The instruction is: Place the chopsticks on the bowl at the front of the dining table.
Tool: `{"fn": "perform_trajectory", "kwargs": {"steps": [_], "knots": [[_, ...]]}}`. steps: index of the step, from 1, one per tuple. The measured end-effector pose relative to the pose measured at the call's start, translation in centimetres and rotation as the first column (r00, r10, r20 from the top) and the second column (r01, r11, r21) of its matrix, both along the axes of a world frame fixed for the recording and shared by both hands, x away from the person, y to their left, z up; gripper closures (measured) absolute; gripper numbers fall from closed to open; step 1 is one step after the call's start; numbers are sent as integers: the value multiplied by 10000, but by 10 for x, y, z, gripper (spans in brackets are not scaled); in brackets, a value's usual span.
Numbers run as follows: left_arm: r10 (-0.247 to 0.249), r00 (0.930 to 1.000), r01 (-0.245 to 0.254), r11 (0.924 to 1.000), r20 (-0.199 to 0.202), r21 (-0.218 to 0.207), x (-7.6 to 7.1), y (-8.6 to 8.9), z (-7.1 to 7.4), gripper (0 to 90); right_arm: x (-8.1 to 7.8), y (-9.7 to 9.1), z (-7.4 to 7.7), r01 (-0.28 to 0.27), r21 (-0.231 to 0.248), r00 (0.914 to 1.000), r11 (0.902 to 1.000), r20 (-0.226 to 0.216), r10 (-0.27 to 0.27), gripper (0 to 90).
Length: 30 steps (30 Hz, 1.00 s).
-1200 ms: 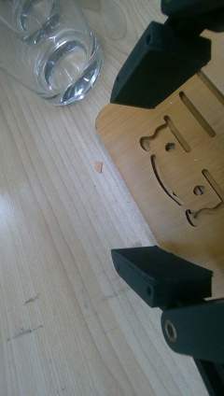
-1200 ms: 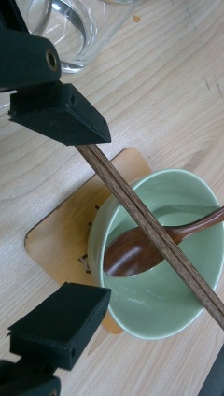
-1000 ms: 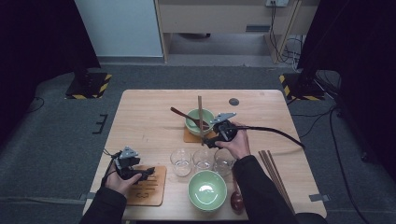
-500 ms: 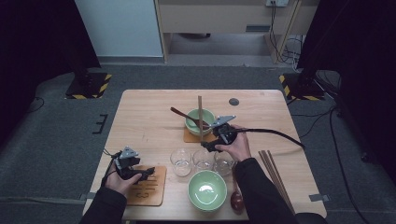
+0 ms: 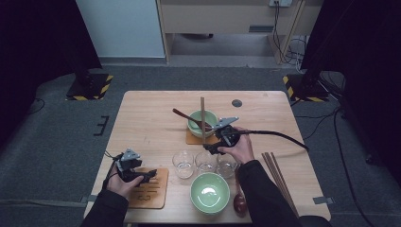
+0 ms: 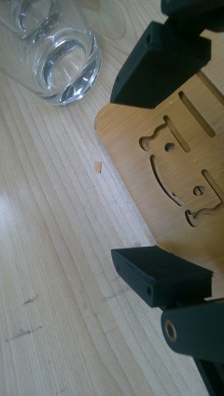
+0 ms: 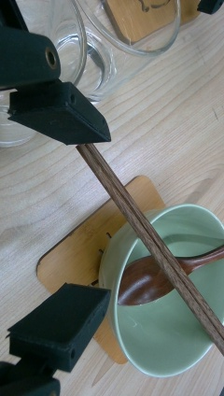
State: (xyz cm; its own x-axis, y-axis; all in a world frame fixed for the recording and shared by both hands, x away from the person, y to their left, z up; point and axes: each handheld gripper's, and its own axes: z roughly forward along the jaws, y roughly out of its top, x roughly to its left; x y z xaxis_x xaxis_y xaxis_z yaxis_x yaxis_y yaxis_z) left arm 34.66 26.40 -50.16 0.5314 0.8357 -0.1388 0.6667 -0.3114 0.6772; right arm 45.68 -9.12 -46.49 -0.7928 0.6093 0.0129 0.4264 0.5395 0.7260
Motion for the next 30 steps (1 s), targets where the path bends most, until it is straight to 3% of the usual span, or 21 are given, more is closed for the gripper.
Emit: {"fn": "perform_trajectory", "kwargs": {"steps": [30], "knots": [[19,10000,-19,10000,0,-20,0,0,0,206,3,1,0,-43,8,10000,10000,-85,43,203]]}}
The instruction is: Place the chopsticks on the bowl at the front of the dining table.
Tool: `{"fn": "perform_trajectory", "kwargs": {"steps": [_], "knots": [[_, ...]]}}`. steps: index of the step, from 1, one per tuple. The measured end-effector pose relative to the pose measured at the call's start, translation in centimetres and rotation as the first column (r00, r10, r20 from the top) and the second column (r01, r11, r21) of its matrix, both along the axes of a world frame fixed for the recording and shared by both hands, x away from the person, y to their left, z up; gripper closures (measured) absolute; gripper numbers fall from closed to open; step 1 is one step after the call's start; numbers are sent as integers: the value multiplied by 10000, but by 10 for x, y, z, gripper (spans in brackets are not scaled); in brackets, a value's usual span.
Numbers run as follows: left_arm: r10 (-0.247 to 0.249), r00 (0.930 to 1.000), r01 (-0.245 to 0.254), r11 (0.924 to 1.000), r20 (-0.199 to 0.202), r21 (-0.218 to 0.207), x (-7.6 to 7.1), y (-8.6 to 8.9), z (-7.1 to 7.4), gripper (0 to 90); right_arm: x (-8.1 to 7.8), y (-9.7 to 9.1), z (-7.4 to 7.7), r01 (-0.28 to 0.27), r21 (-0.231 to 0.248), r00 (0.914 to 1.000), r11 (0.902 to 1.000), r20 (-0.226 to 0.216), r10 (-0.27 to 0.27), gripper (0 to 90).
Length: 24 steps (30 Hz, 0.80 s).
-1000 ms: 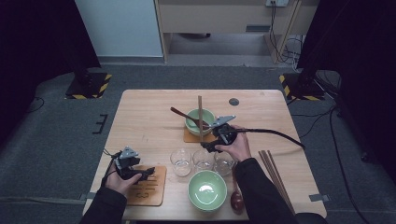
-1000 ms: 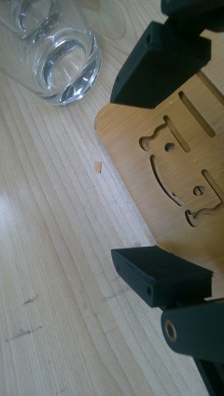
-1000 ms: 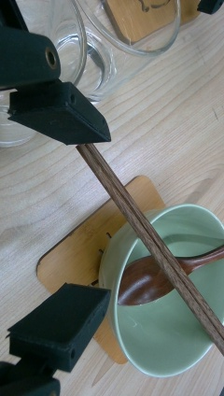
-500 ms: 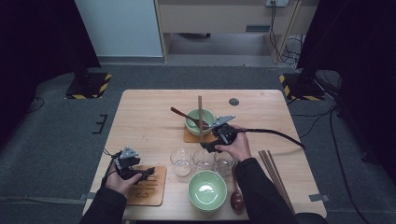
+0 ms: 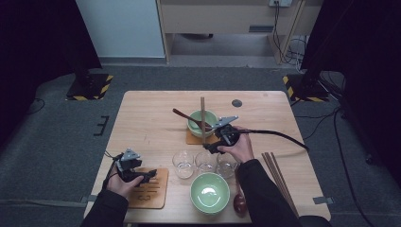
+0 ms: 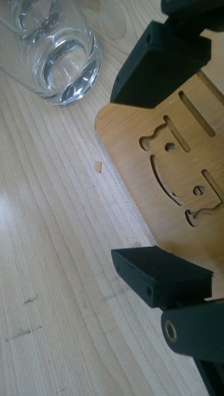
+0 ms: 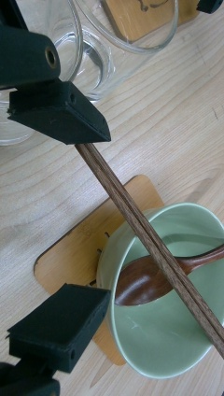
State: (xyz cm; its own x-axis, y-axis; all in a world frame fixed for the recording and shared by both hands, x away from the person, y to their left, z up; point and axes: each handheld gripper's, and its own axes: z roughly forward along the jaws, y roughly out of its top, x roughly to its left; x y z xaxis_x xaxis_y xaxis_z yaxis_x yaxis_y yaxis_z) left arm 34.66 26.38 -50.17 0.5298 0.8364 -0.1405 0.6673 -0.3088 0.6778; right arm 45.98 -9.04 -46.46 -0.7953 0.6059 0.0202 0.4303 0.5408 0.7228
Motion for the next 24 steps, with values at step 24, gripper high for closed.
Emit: {"fn": "perform_trajectory", "kwargs": {"steps": [24], "knots": [[43,10000,-46,9970,-37,-768,0,2,1,237,-10,-50,31,1411,1280,9857,9817,736,-1513,273]]}}
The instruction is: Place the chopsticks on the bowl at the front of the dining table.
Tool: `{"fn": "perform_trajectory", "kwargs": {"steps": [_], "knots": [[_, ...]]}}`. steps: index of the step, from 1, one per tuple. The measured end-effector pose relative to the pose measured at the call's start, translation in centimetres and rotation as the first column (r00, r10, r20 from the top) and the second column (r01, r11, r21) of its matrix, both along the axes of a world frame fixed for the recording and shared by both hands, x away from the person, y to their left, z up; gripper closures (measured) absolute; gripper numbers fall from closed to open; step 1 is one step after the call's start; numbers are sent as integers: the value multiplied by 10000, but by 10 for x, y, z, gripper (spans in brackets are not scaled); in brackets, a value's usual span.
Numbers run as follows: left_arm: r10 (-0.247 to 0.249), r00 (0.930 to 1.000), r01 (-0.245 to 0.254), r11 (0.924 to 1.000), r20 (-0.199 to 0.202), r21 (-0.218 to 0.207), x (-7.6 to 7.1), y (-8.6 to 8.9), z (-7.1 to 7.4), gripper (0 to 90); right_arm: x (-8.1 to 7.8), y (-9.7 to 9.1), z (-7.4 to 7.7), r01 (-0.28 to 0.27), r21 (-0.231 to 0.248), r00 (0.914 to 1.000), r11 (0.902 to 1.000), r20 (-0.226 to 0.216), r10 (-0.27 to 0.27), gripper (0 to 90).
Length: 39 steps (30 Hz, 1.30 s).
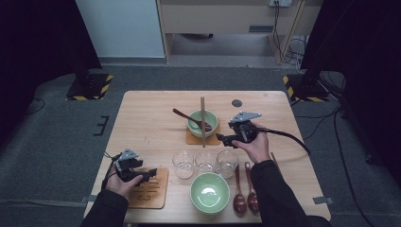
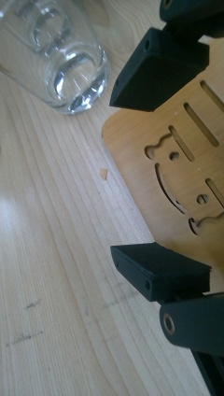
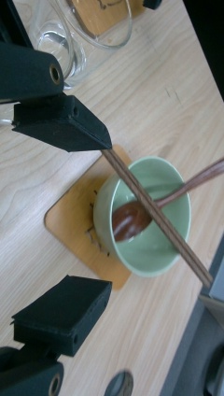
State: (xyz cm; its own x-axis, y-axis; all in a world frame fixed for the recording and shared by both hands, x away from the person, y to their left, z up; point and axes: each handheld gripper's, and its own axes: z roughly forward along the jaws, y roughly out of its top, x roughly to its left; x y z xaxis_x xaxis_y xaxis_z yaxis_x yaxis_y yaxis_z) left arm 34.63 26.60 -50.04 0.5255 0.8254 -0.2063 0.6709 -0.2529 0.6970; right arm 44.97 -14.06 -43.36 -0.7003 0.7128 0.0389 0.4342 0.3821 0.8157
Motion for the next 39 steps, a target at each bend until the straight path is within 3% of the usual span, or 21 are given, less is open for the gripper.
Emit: {"fn": "perform_trajectory", "kwargs": {"steps": [10,15,21,24,31,39], "knots": [[-93,9997,93,10000,206,-1,0,0,0,197,-11,-41,6,1063,675,9940,9920,199,-1079,299],[21,9999,-18,9998,155,-217,1,1,-2,79,-18,-58,8,1273,777,9917,9888,55,-1281,315],[136,9999,-135,9981,23,-607,0,1,-1,58,-32,-85,4,1608,665,9868,9847,-315,-1590,319],[195,9998,-193,9981,33,-587,-1,-1,0,74,-39,-98,-2,1813,539,9823,9819,-585,-1782,320],[361,9976,-303,9950,594,-954,-1,-1,9,110,-50,-126,-20,2501,1195,9676,9608,-675,-2434,210],[612,9897,-438,9901,1294,-1333,1,-1,26,133,-58,-150,-32,3056,1557,9511,9393,-967,-2934,117]]}}
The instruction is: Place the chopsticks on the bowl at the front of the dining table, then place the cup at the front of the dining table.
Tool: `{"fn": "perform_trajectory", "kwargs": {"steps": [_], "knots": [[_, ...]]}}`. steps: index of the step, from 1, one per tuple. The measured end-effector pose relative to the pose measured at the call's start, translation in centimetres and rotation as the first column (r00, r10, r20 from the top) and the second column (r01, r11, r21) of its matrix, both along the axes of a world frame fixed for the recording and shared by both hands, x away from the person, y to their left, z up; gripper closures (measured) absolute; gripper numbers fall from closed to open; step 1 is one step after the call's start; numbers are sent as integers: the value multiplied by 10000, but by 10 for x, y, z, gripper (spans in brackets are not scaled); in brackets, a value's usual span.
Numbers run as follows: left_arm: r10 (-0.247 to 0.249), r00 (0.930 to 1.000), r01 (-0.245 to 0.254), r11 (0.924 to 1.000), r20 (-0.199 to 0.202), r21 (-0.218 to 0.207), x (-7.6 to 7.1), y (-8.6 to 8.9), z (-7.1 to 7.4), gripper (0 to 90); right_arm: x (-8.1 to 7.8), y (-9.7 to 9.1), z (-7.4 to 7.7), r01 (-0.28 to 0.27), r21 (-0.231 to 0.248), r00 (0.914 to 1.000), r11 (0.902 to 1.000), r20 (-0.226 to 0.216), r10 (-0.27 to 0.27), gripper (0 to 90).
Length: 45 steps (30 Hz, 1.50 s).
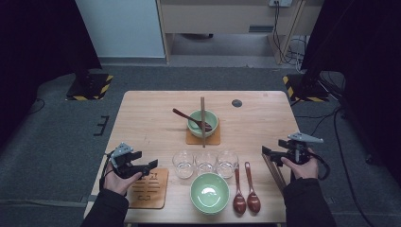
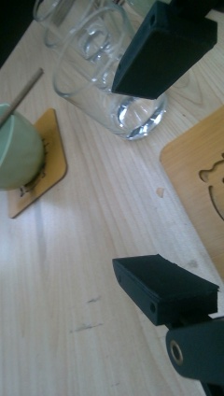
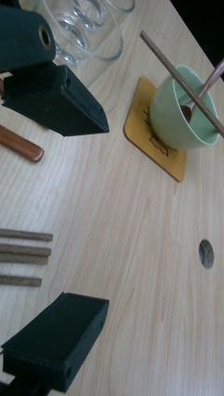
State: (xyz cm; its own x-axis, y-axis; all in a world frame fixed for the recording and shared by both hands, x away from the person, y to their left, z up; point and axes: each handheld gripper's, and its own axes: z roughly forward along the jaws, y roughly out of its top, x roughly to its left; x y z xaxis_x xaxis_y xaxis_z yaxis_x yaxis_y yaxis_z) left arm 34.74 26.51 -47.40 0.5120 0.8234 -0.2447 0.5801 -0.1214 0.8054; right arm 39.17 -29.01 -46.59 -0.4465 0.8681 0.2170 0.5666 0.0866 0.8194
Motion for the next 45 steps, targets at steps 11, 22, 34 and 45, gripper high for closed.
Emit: {"fn": "perform_trajectory", "kwargs": {"steps": [11,22,34,45], "knots": [[97,9980,-100,9999,618,41,8,-6,26,135,-16,-18,-7,-130,-330,9999,9994,72,132,80],[-413,9928,413,9991,1125,20,17,-39,54,148,-25,-21,-21,-119,-1289,9982,9916,-593,43,191],[-1180,9863,1152,9929,1149,307,18,-62,69,191,-25,-22,-27,-214,-1692,9966,9854,-821,75,206],[-1568,9875,1540,9823,183,1069,30,-81,45,242,-24,-24,-29,-146,-1658,9953,9861,-972,-16,206]]}}
